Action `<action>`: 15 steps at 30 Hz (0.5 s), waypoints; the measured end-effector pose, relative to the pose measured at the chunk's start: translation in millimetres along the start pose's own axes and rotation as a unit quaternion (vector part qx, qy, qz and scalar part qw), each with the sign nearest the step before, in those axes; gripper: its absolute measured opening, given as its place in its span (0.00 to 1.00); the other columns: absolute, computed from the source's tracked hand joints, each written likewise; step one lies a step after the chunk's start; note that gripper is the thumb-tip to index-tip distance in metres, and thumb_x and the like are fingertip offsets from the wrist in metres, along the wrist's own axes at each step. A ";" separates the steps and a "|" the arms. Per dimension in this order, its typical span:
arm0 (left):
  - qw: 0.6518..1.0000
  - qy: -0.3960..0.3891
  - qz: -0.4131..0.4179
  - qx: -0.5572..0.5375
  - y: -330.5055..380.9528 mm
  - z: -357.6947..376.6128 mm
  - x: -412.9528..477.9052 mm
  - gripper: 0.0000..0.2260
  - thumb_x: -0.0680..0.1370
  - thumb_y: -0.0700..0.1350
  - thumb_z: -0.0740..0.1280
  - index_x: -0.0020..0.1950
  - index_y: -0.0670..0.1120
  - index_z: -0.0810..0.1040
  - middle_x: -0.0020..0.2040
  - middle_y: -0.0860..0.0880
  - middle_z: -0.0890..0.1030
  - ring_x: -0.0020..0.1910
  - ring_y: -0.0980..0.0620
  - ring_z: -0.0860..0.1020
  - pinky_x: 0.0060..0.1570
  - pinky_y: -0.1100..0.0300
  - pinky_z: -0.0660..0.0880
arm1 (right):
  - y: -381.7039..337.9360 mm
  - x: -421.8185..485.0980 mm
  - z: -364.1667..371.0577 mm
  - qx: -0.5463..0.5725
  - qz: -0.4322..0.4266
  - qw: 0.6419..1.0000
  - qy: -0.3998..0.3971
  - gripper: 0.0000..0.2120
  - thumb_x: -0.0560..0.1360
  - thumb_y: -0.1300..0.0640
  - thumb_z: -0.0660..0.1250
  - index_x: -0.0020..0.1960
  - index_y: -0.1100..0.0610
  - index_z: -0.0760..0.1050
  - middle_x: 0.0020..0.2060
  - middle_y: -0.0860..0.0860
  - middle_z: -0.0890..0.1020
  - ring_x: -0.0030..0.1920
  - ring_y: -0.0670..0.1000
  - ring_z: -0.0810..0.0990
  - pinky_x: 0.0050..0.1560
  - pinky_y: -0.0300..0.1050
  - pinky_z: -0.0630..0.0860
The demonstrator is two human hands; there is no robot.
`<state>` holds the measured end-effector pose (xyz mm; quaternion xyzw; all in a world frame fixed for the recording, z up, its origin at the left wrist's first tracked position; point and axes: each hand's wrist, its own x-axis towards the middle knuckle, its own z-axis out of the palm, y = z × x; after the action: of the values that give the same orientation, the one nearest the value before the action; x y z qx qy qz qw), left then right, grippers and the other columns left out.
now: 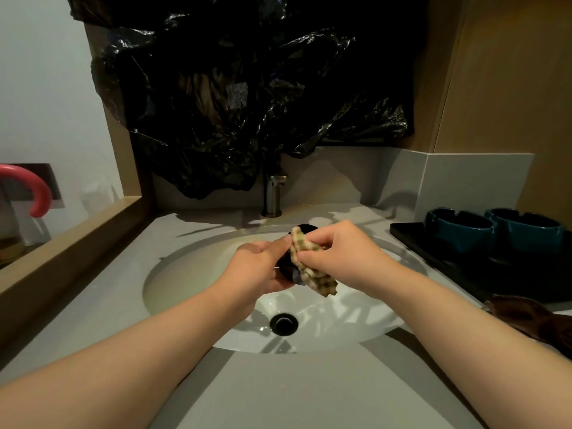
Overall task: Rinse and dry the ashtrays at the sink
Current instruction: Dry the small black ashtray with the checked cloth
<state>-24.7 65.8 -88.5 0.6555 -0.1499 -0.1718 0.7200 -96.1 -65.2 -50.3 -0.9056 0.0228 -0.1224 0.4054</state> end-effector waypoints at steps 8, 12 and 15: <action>0.998 0.027 -0.029 0.055 -3.2 0.3 3.1 0.14 0.77 0.49 0.68 0.54 0.39 0.78 0.49 0.39 0.83 0.43 0.43 0.85 0.40 0.56 0.82 | -0.1 -0.2 -7.1 -0.268 -0.069 0.958 -0.078 0.09 0.74 0.61 0.65 0.44 0.51 0.84 0.36 0.50 0.80 0.34 0.49 0.74 0.34 0.41 0.73; 0.994 0.008 -0.046 0.103 -1.0 -2.3 2.3 0.15 0.77 0.52 0.68 0.54 0.41 0.79 0.49 0.41 0.84 0.40 0.45 0.84 0.38 0.56 0.81 | 8.3 -2.9 -24.1 -0.341 -0.094 0.935 -0.016 0.18 0.73 0.66 0.63 0.54 0.49 0.82 0.50 0.47 0.79 0.51 0.51 0.76 0.51 0.48 0.76; 0.994 0.023 -0.064 0.088 0.7 -3.5 1.7 0.15 0.77 0.52 0.68 0.52 0.39 0.78 0.48 0.40 0.84 0.40 0.44 0.85 0.37 0.56 0.82 | 12.4 -1.8 -27.4 -0.331 -0.179 0.926 0.011 0.15 0.74 0.66 0.66 0.55 0.52 0.82 0.51 0.45 0.79 0.53 0.49 0.73 0.53 0.45 0.72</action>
<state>-21.6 68.3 -88.1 0.7284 -0.1051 -0.1887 0.6503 -103.7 -93.2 -42.3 -0.9758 -0.0963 -0.1890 0.0538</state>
